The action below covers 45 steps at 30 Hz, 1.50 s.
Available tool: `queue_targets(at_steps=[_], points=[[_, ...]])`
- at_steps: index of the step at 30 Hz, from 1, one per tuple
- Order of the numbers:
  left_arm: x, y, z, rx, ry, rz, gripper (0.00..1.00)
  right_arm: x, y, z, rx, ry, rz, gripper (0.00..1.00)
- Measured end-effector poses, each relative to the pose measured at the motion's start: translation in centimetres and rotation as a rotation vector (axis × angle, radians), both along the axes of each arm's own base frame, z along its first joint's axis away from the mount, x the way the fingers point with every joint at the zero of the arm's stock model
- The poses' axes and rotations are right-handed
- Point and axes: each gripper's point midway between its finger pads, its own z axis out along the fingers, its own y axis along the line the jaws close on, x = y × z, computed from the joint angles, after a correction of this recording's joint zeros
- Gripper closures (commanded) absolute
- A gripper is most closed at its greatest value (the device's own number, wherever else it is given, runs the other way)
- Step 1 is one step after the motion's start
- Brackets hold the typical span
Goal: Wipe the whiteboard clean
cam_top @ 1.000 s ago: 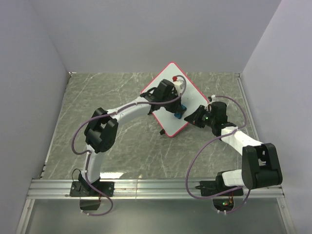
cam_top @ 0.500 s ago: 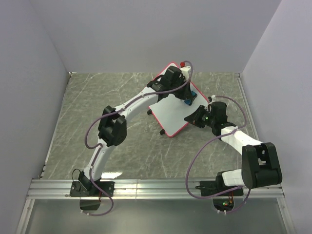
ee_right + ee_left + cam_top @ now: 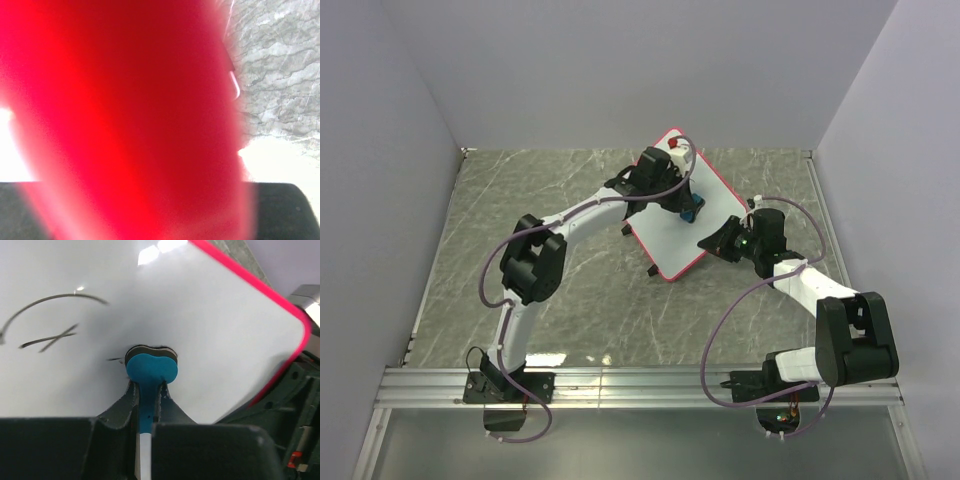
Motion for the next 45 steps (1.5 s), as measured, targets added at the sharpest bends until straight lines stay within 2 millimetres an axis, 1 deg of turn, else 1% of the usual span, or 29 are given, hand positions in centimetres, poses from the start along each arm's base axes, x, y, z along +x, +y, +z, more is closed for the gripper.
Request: queue_targets(at_steps=[2,8,10,12,18,19,21,23,24,27,29,31,34,37,40,41,45], points=[[0.5,0.9,-0.4,0.003,0.017,0.019,1.0,0.0,0.0,0.0,0.0,-0.001,0.0,1.0],[3.1,4.6,-2.0,0.046,0.06,0.114,1.0,0.1,0.0,0.0,0.0,-0.001,0.001,1.0],[3.5,5.3,-2.3,0.056,0.067,0.132,1.0,0.1,0.0,0.0,-0.001,-0.001,0.001,1.0],[3.6,5.4,-2.3,0.058,0.067,0.134,1.0,0.1,0.0,0.0,0.0,-0.001,0.001,1.0],[3.2,4.7,-1.9,0.105,0.032,0.126,1.0,0.0,0.0,0.0,0.0,0.003,-0.001,1.0],[2.9,4.2,-1.6,0.118,0.028,0.118,1.0,0.0,0.0,0.0,-0.001,0.003,-0.001,1.0],[2.3,2.6,-0.7,0.122,0.017,0.094,1.0,0.0,0.0,0.0,0.0,0.004,-0.002,1.0],[1.5,0.2,0.7,0.1,-0.007,0.056,1.0,0.0,0.0,0.0,0.0,0.004,-0.002,1.0],[0.7,-1.2,1.5,0.082,-0.012,0.033,1.0,0.0,0.0,0.0,0.0,0.004,-0.002,1.0],[-1.3,-4.4,3.3,0.03,-0.013,-0.023,1.0,0.0,0.0,-0.3,-0.004,0.007,0.003,1.0],[-2.3,-5.6,3.7,0.01,-0.002,-0.046,1.0,0.0,0.0,-0.4,-0.004,0.01,0.004,1.0],[-2.4,-6.0,3.8,0.001,0.016,-0.046,1.0,0.0,0.0,-0.4,-0.004,0.011,0.004,1.0],[-1.2,-5.4,3.6,-0.022,0.05,-0.028,1.0,0.1,0.0,-0.3,-0.001,0.009,0.003,1.0],[1.1,-3.6,3.1,-0.04,0.082,0.025,1.0,0.1,0.0,-0.3,0.002,0.011,0.0,1.0],[4.4,-0.6,2.2,-0.045,0.104,0.106,1.0,0.1,0.0,-0.2,0.003,0.011,-0.001,1.0],[5.6,0.6,1.7,-0.045,0.112,0.137,1.0,0.1,0.0,-0.3,0.004,0.015,-0.002,1.0],[9.1,5.0,-0.3,-0.039,0.149,0.237,1.0,0.1,0.1,-0.4,0.009,0.022,-0.001,1.0]])
